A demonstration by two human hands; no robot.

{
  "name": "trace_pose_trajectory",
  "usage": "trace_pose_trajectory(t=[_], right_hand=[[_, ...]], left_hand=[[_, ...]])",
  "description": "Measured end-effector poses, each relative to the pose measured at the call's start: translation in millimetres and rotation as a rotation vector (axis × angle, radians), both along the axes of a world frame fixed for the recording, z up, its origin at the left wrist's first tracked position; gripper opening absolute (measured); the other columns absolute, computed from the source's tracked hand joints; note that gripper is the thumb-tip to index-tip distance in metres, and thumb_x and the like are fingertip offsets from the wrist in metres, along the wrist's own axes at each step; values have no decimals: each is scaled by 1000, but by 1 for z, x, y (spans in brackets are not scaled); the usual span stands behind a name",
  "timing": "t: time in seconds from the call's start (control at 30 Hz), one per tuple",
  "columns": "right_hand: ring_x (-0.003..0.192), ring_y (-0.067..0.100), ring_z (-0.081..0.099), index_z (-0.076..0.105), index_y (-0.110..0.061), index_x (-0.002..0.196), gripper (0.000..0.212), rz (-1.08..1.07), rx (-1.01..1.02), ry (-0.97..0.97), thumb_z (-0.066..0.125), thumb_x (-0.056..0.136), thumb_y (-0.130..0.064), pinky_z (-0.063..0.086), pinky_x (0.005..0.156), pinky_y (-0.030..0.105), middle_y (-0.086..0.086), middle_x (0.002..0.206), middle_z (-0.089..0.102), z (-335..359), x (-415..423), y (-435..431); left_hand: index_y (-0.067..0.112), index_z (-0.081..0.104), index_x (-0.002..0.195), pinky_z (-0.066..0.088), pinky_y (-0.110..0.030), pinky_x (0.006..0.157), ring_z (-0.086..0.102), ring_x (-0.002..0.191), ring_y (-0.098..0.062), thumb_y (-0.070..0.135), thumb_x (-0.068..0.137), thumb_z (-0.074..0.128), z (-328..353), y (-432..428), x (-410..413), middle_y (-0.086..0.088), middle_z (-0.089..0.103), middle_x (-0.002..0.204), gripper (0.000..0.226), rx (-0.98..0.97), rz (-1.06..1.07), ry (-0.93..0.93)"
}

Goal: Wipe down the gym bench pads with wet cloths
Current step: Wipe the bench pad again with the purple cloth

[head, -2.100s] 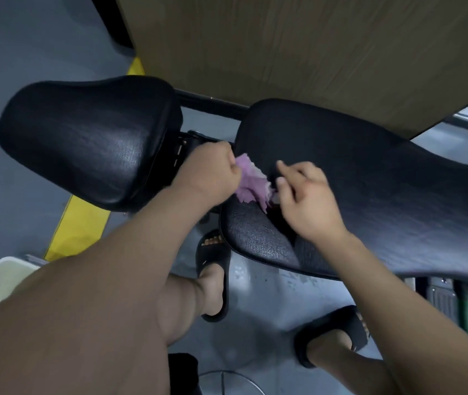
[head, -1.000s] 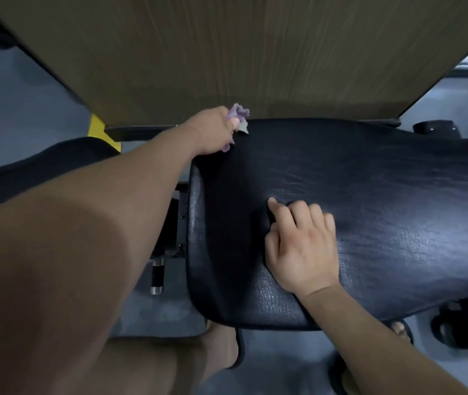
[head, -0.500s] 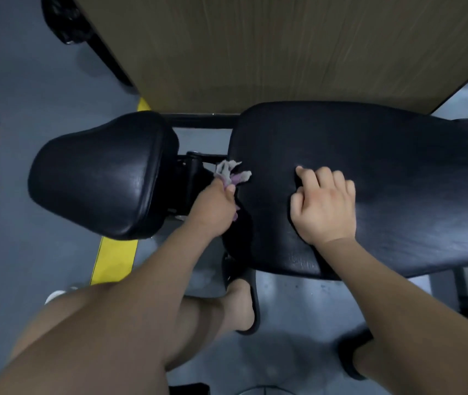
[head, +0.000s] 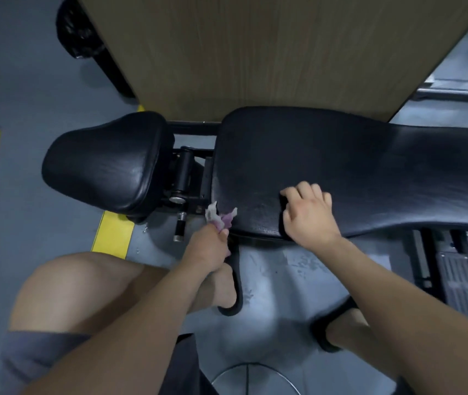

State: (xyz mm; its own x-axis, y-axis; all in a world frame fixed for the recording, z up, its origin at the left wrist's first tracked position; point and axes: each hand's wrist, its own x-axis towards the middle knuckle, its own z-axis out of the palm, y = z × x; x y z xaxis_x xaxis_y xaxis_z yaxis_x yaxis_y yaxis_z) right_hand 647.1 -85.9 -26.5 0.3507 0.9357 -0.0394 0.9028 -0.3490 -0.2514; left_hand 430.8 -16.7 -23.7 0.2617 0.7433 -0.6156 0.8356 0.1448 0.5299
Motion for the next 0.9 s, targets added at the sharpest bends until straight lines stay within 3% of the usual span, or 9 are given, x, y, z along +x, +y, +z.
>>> trace_pose_trajectory(t=[0.1,0.2,0.3,0.37,0.43,0.47,0.6,0.8,0.9], right_hand=[[101,33,45,64,-15,115,41,-25,-31,33,42,82,-25,34,84,44,8,109,54,5,8,-36],[104,32,45,66,-15,113,34,-32,-49,41,48,85,-21,35,85,42,7,109,54,17,26,-69],[106,31,45,68,-16,112,28,-56,-53,65,54,87,-16,36,88,42,6,111,54,32,43,-92],[107,31,45,68,-17,110,26,-81,-48,81,55,88,-16,37,91,41,5,111,54,41,52,-103],[106,30,46,68,-17,111,26,-94,-51,103,54,89,-16,40,93,42,5,112,55,48,58,-113],[106,30,46,68,-16,111,27,-95,-51,114,53,89,-16,41,94,42,5,112,55,51,60,-117],[105,29,47,69,-17,110,26,-113,-67,142,54,89,-17,40,93,40,4,111,55,52,66,-133],[119,35,42,57,-16,134,43,-125,-215,215,52,92,-19,40,103,45,10,130,47,35,70,-129],[120,35,41,51,-19,139,46,-88,-235,180,52,94,-25,41,103,45,9,136,42,28,73,-120]], left_hand=[[29,71,95,54,-17,62,66,60,-5,31,107,44,15,-23,2,1,73,76,31,-52,-61,-87],[27,70,83,54,-23,70,70,69,-12,40,108,41,43,-26,17,4,74,72,40,195,29,-156],[28,66,107,50,-21,73,69,78,-15,23,107,43,58,-13,31,17,70,91,23,448,74,-296],[13,49,143,41,-21,97,58,114,-17,9,102,43,46,-1,39,10,63,123,42,588,-134,-205],[10,14,162,20,-40,124,22,153,-29,22,104,42,21,-1,48,-12,29,165,66,516,-416,64],[10,2,163,7,-44,128,1,158,-29,37,105,40,7,-8,52,-14,6,171,74,466,-498,207],[16,-8,163,-8,-44,127,-20,155,-28,69,99,27,-10,-54,89,-11,-15,169,90,481,-584,207],[33,-5,162,-3,-44,128,-12,158,-19,62,103,18,-11,-48,95,0,-9,171,69,614,-877,236],[32,-8,162,-2,-46,128,-8,158,-21,58,104,14,-6,-10,74,3,-11,171,67,595,-818,378]])
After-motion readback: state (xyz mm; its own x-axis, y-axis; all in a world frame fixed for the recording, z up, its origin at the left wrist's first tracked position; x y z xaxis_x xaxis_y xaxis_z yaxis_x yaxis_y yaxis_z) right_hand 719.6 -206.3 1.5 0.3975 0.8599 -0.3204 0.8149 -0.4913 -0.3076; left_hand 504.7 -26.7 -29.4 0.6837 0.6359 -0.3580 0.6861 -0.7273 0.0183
